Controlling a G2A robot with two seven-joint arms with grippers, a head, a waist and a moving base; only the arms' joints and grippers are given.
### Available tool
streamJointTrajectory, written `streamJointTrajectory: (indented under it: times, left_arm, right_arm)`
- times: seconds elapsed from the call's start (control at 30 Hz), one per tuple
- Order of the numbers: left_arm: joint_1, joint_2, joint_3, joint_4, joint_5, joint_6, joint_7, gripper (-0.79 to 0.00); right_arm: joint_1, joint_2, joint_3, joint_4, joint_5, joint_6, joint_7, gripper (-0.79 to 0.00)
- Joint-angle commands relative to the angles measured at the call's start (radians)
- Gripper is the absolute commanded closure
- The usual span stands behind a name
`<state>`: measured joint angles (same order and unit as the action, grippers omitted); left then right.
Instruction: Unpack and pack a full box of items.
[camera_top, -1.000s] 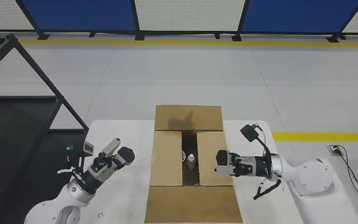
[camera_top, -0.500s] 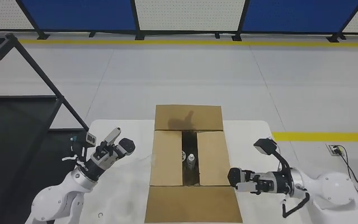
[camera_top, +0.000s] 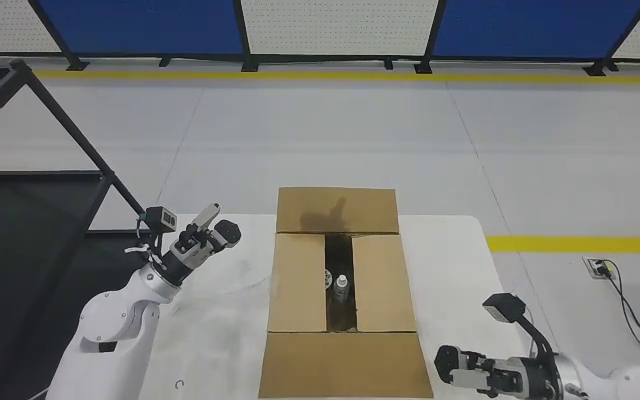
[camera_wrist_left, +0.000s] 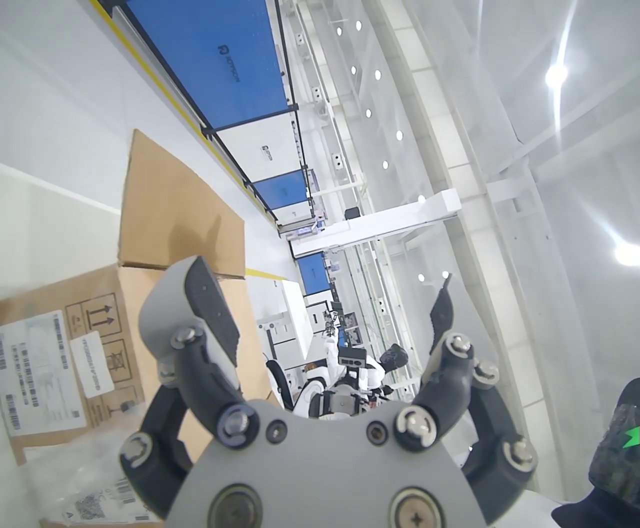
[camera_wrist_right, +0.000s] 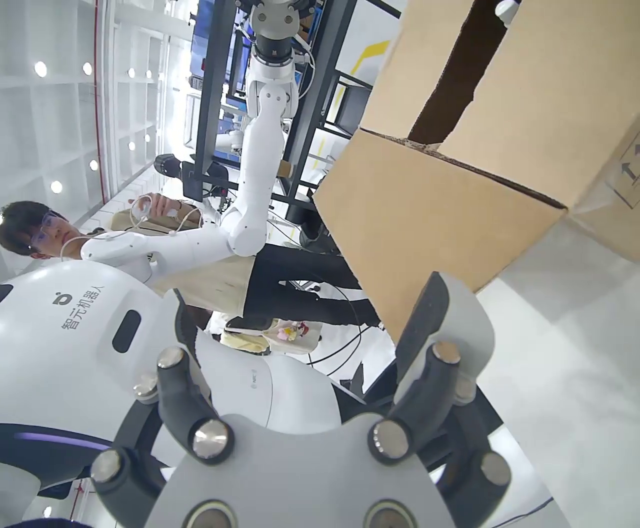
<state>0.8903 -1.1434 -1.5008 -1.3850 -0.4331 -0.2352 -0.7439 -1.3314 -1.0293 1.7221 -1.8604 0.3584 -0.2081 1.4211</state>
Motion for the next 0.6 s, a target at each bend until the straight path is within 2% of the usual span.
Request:
streamJointTrajectory:
  times: [0.0,0.23,0.27,0.3,0.4,0.57]
  left_arm:
    - [0.0,0.0,0.0,0.0,0.0,0.0,0.0,-0.785]
    - [-0.001,0.0,0.007,0.013,0.017,0.019,0.014,-0.785]
    - [-0.01,-0.002,0.017,0.021,-0.021,0.025,-0.009,-0.785]
    - [-0.024,-0.004,0.023,0.049,-0.068,0.034,-0.047,-0.785]
    - [-0.097,-0.007,0.052,0.164,-0.06,0.009,-0.093,-0.785]
    - [-0.24,-0.026,0.13,0.38,-0.049,-0.034,-0.113,-0.785]
  right_arm:
    - [0.001,0.0,0.0,0.0,0.001,-0.001,0.001,-0.785]
    - [0.001,0.0,0.0,0.0,0.001,-0.001,0.001,-0.785]
    - [0.001,0.0,0.0,0.0,0.001,-0.001,0.001,-0.785]
    - [-0.004,0.0,-0.006,-0.009,-0.004,0.003,-0.016,-0.785]
    - [-0.012,0.003,-0.022,-0.024,-0.01,0.028,-0.022,-0.785]
    - [-0.042,0.009,-0.025,-0.012,0.023,0.031,0.0,-0.785]
